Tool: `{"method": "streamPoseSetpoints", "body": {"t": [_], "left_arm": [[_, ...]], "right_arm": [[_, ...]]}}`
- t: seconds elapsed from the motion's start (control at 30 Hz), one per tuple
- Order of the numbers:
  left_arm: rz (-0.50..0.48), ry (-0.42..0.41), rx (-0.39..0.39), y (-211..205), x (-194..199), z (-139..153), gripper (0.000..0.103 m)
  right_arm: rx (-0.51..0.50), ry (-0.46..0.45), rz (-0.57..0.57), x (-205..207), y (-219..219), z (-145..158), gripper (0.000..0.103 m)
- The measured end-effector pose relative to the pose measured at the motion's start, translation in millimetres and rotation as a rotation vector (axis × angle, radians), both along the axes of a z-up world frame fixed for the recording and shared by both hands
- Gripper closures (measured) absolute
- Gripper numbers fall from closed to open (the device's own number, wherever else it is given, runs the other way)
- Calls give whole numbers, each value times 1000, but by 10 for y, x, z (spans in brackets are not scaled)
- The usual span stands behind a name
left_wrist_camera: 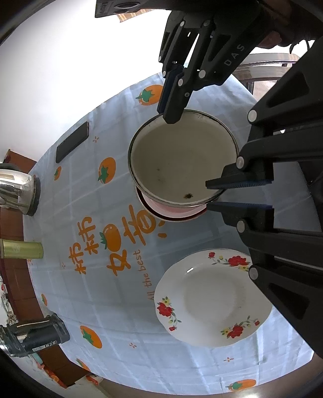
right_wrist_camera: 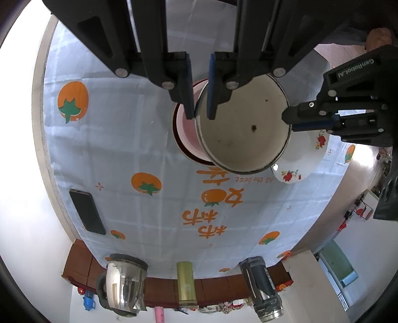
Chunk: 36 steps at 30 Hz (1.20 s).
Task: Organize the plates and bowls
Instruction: 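Lift the cream enamel bowl with both grippers over the pink bowl, then lower the cream enamel bowl into the pink bowl with both grippers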
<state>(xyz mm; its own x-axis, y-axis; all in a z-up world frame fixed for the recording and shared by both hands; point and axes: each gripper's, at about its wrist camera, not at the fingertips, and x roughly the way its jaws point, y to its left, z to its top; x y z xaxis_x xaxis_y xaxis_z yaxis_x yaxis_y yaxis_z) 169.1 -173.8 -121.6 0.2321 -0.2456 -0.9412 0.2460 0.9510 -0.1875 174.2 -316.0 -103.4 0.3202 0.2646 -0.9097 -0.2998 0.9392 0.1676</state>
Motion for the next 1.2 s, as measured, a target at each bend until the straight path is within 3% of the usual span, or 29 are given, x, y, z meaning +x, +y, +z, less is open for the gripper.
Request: {"method": "streamPoseSetpoints", "body": {"t": [1.2], "left_arm": [[-12, 55, 22, -130, 227, -226, 92]], "right_arm": [[-36, 66, -2, 253, -76, -284, 91]]}}
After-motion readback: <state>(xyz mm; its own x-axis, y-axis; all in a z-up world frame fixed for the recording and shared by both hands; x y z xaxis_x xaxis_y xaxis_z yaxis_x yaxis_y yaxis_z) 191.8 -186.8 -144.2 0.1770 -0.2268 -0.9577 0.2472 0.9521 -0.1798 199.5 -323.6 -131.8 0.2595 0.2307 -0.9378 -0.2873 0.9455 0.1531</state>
